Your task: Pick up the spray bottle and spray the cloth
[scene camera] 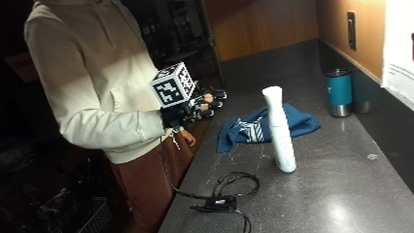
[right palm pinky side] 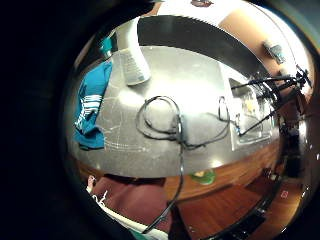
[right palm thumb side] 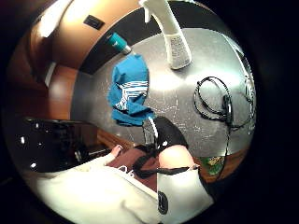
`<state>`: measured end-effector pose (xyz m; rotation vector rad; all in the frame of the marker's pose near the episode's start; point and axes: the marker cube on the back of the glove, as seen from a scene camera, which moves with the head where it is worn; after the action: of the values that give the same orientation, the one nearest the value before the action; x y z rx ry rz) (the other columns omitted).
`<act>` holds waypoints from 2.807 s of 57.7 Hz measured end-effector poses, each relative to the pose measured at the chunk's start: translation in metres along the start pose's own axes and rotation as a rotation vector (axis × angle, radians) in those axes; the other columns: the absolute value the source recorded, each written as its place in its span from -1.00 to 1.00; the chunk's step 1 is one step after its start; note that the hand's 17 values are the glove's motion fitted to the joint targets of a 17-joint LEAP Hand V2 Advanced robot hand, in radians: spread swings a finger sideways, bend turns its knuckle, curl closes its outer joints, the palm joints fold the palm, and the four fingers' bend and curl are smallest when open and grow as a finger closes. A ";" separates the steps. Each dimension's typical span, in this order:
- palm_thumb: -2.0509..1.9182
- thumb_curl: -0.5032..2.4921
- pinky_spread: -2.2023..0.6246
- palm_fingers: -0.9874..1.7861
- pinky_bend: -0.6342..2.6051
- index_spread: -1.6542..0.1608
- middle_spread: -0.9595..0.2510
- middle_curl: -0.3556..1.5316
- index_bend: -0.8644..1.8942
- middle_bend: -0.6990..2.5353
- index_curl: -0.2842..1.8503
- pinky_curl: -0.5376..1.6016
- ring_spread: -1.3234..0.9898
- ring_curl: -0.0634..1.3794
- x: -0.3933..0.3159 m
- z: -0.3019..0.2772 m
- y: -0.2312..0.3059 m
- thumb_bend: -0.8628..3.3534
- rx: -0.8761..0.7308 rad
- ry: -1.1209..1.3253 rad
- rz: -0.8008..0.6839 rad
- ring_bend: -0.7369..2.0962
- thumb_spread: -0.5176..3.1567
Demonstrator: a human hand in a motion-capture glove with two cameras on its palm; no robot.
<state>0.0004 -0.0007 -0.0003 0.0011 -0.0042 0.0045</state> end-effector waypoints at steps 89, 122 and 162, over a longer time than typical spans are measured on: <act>0.31 -0.45 0.73 -0.30 -0.33 0.37 0.52 -0.30 -0.28 -0.45 -0.54 -0.18 0.23 -0.56 0.077 -0.011 -0.095 -0.60 0.112 -0.583 0.066 -0.24 -0.19; 0.32 -0.45 0.73 -0.30 -0.32 0.38 0.52 -0.29 -0.28 -0.45 -0.55 -0.17 0.21 -0.53 0.052 0.052 -0.132 -0.60 0.045 -0.739 0.137 -0.21 -0.19; 0.38 -0.43 0.73 -0.28 -0.29 0.40 0.53 -0.27 -0.29 -0.44 -0.57 -0.17 0.19 -0.51 0.027 0.101 -0.162 -0.60 0.070 -0.835 0.235 -0.18 -0.21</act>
<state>0.0277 -0.1629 0.1003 0.0720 -0.8393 0.2389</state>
